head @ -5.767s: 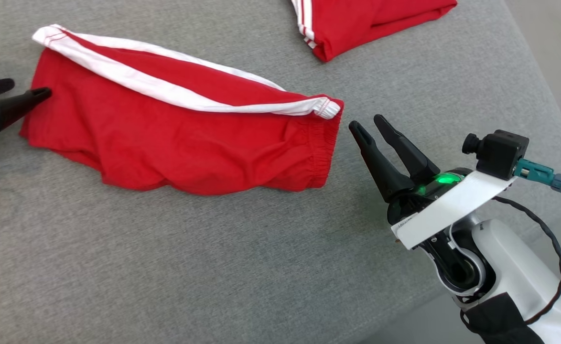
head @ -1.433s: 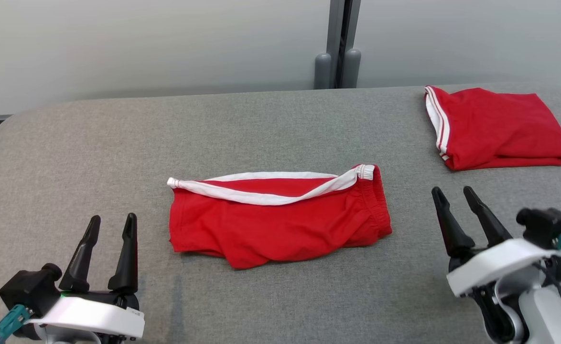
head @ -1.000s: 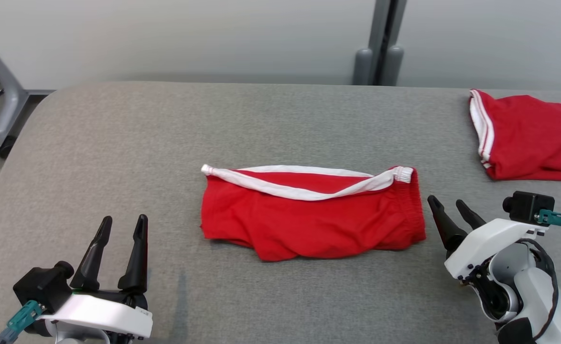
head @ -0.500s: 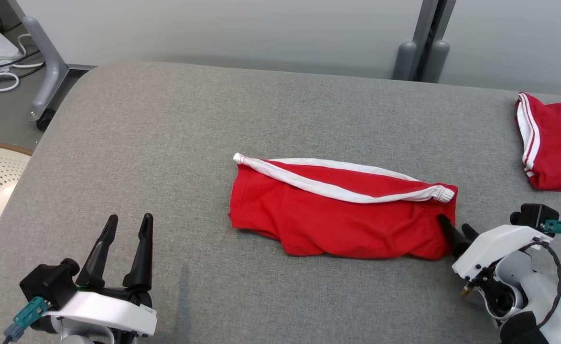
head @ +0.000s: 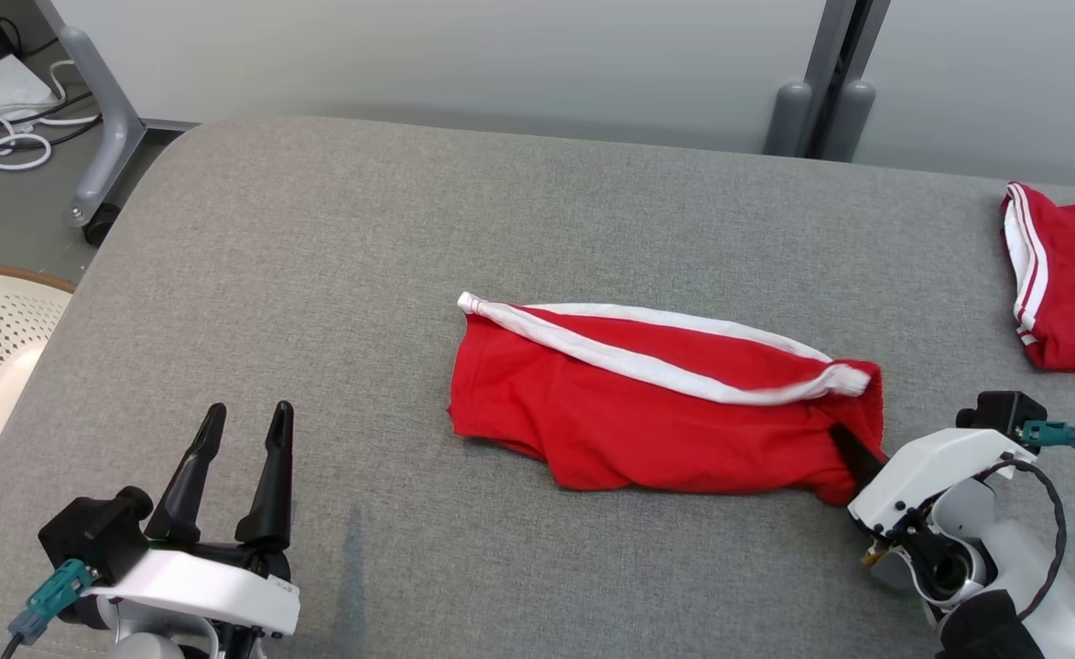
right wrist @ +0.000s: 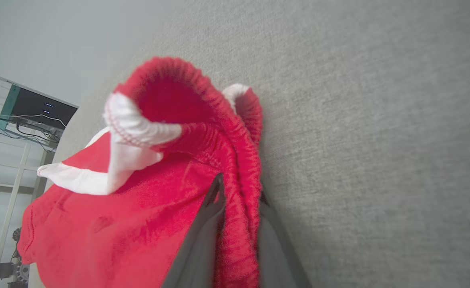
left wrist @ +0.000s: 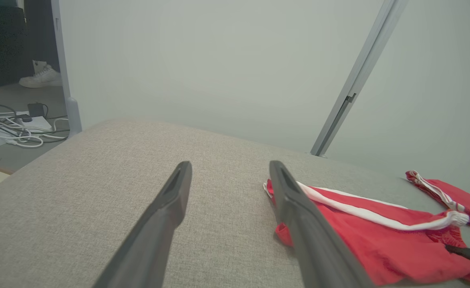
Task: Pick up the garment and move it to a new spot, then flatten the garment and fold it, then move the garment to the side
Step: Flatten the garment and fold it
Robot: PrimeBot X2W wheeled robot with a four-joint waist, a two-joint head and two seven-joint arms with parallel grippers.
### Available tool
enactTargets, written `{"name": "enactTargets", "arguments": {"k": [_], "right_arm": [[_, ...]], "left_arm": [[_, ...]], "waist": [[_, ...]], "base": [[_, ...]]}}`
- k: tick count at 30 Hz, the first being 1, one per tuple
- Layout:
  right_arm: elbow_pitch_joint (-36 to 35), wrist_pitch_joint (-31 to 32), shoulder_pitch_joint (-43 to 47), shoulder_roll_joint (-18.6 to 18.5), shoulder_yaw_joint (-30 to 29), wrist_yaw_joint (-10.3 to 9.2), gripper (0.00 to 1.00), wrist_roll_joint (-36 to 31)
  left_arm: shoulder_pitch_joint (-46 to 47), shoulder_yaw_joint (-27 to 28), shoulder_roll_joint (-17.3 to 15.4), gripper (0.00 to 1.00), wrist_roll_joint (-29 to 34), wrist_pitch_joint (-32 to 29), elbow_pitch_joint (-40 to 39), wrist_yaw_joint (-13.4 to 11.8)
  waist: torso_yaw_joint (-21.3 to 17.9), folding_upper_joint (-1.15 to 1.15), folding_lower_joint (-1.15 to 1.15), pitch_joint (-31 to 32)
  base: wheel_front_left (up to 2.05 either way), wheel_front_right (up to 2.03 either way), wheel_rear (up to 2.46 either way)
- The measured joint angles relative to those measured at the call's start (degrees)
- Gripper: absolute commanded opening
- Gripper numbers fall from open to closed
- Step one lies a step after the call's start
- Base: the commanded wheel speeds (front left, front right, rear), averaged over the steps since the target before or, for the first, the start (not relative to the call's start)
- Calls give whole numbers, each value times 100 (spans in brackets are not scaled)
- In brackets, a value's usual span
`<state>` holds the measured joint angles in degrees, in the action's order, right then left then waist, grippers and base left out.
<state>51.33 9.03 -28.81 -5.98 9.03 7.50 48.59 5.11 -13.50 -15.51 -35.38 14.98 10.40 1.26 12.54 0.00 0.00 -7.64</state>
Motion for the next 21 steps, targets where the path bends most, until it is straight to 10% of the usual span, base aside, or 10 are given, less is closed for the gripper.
{"name": "enactTargets", "arguments": {"k": [21], "right_arm": [[-645, 88, 439, -954, 75, -1, 0, 396]], "left_arm": [[-156, -81, -107, 100, 7, -92, -203, -115]], "waist": [[-534, 0, 0, 217]], "base": [[0, 0, 0]]}}
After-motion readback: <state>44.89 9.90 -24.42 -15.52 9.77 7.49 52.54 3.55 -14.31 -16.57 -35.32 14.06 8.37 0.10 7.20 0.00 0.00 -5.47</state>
